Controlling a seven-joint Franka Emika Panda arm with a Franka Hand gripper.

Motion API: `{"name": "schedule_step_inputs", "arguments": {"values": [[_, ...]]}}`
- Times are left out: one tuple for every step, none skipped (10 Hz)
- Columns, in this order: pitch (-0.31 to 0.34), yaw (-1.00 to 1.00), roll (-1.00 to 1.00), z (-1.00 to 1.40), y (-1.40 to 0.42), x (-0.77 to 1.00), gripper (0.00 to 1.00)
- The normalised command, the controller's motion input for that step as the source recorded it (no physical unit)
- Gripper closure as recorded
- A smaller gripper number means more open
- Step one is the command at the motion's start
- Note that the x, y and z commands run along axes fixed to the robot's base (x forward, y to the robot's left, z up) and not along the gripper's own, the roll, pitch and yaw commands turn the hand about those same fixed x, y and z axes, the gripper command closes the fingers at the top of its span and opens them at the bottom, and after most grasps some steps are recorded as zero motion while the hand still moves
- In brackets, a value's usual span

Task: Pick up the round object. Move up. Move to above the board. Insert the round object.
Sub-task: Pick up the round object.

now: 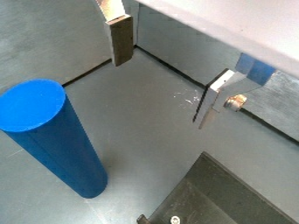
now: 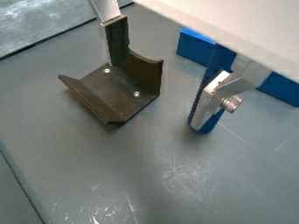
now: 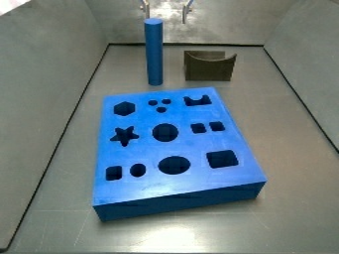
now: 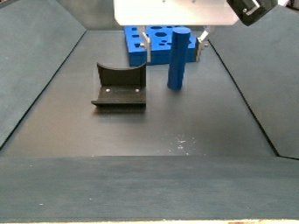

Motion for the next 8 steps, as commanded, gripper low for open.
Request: {"name": "schedule_step_inputs", "arguments": {"values": [[0.000,-0.03,0.00,0.00,0.00,-0.02,0.00],[0.000,0.00,0.00,0.00,0.00,0.02,0.00],[0.000,0.00,0.00,0.00,0.00,0.02,0.00],[0.000,0.00,0.00,0.00,0.00,0.02,0.00],[0.000,0.00,0.00,0.00,0.00,0.02,0.00],[0.000,0.00,0.00,0.00,0.00,0.03,0.00],[0.000,-0.01,0.02,0.05,-0.04,0.00,0.00],[-0.003,-0.02,0.09,0.35,-0.16,-0.13,0.00]]}}
